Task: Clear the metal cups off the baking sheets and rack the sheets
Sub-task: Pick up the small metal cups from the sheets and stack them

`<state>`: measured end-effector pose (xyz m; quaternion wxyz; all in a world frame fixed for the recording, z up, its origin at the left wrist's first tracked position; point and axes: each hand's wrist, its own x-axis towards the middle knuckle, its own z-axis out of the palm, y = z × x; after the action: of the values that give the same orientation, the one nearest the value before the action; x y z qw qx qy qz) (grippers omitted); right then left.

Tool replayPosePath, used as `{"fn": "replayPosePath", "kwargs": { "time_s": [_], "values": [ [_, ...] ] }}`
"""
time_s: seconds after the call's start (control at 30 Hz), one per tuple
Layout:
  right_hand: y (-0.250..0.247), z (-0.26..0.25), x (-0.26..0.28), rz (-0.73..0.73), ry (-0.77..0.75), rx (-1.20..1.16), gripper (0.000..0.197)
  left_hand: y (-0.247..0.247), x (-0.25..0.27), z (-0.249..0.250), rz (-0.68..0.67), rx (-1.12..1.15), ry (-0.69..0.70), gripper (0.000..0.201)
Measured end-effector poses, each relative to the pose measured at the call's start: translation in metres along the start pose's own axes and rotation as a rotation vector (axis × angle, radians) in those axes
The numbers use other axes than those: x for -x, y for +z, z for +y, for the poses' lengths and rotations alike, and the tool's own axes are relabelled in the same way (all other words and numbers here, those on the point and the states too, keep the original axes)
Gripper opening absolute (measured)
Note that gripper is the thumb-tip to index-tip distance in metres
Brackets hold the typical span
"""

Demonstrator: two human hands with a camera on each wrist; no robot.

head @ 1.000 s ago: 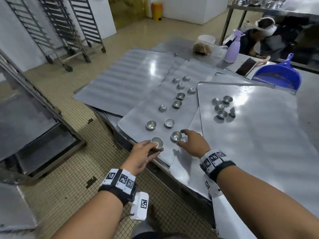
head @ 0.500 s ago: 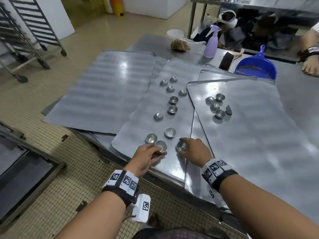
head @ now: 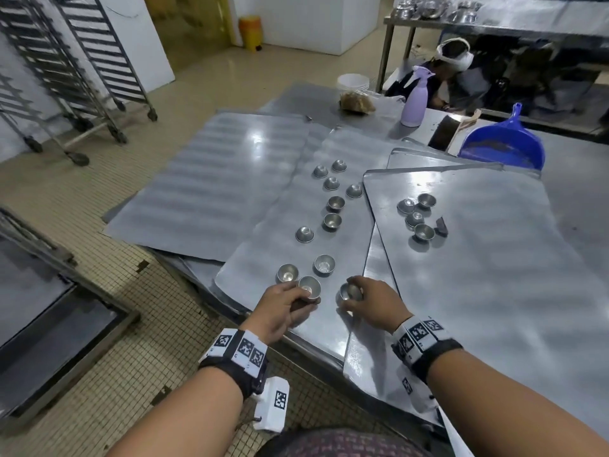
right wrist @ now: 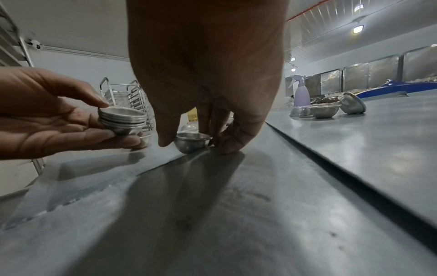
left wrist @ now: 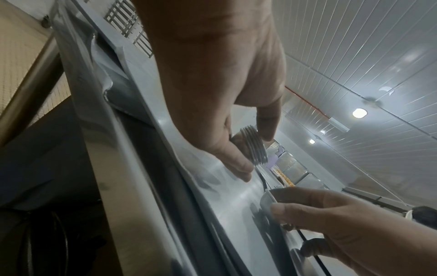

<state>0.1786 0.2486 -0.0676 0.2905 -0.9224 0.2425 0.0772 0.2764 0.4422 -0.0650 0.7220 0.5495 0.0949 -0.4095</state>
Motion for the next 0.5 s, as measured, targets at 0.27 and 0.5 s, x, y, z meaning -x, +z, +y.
{"fn": "replayPosePath", "kwargs": {
  "time_s": [0.27, 0.5],
  "values": [
    [-0.005, 0.008, -0.001, -0.036, -0.054, -0.142, 0.052, 0.011, 0.009, 0.001, 0.055, -0.017, 0.041, 0.027],
    [-0.014, -0.011, 0.004, 0.072, -0.231, -0.389, 0.054, 0.021, 0.012, -0.003, 0.038, -0.028, 0.045, 0.023]
  ]
}}
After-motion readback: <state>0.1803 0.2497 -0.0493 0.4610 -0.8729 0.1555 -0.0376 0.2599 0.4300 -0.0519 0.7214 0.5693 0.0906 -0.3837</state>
